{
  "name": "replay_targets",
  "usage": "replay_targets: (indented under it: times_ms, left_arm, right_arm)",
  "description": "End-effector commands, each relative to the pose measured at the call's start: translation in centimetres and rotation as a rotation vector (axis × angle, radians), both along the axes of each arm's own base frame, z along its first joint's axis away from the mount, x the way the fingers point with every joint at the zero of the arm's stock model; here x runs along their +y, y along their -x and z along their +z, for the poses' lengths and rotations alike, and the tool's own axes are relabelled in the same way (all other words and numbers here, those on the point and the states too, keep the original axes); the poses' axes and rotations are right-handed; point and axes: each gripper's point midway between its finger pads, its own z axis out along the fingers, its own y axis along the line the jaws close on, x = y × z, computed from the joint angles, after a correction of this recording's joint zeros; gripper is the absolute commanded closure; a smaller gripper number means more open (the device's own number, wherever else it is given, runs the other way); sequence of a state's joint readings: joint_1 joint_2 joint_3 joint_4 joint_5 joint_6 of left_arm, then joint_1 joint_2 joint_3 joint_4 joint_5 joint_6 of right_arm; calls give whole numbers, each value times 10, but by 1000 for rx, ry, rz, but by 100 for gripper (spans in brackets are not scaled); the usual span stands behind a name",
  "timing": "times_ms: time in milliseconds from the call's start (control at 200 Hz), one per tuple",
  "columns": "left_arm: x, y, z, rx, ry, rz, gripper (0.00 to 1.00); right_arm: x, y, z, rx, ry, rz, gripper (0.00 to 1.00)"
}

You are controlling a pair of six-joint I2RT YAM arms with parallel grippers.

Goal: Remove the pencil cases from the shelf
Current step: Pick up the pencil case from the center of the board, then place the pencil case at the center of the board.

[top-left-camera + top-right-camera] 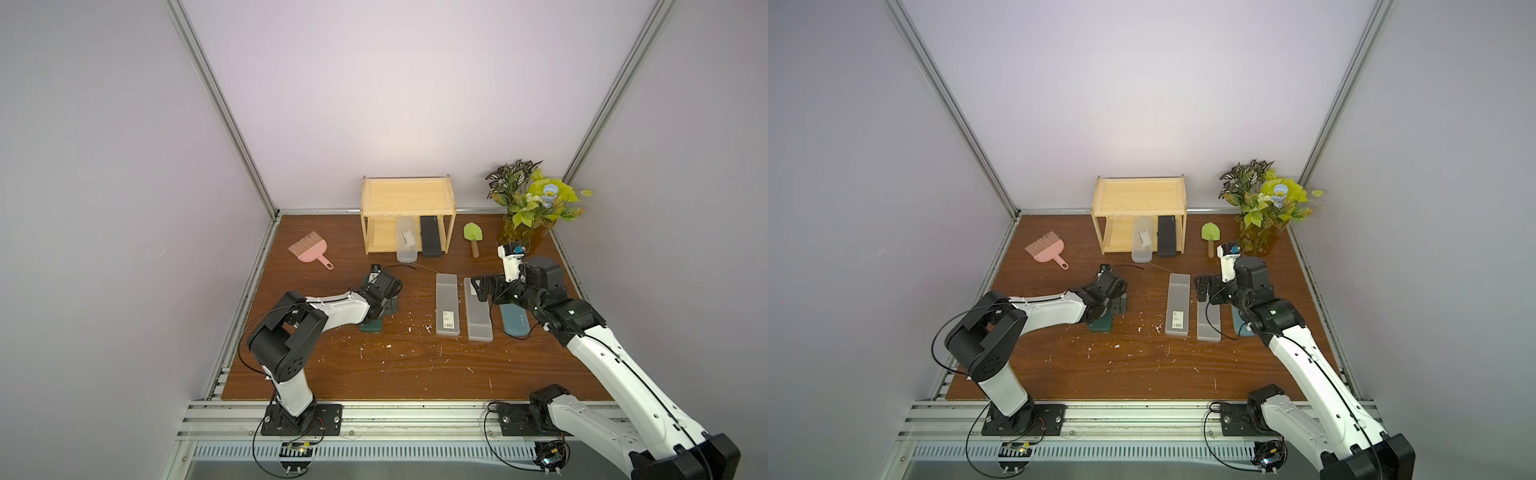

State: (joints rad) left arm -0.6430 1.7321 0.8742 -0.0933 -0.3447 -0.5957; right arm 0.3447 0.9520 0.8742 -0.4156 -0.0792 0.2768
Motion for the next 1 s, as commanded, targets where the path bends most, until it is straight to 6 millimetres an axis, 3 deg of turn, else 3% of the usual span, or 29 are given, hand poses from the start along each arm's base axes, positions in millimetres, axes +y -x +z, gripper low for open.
replay_targets:
  times_ms: [0,160,360,646,831,996]
  left_arm:
    - [0,1,-4,23,13,-3,15]
    - [-3,5,2,25,51,-7,32]
    - [-14,12,15,3,97,-13,31]
    - [-79,14,32,-34,237,-74,30]
    - [-102,9,40,-49,264,-82,29]
    - [-117,8,35,-40,267,-89,29]
  right_arm:
    - [-4,-3,7,-26,17,-12,0]
    - [-3,-4,7,-26,16,-10,1]
    - [-3,-2,5,-24,11,-6,1]
    - [-4,2,3,-34,6,-6,1]
    - [-3,4,4,-42,2,6,0]
    - [-6,7,6,-50,21,6,0]
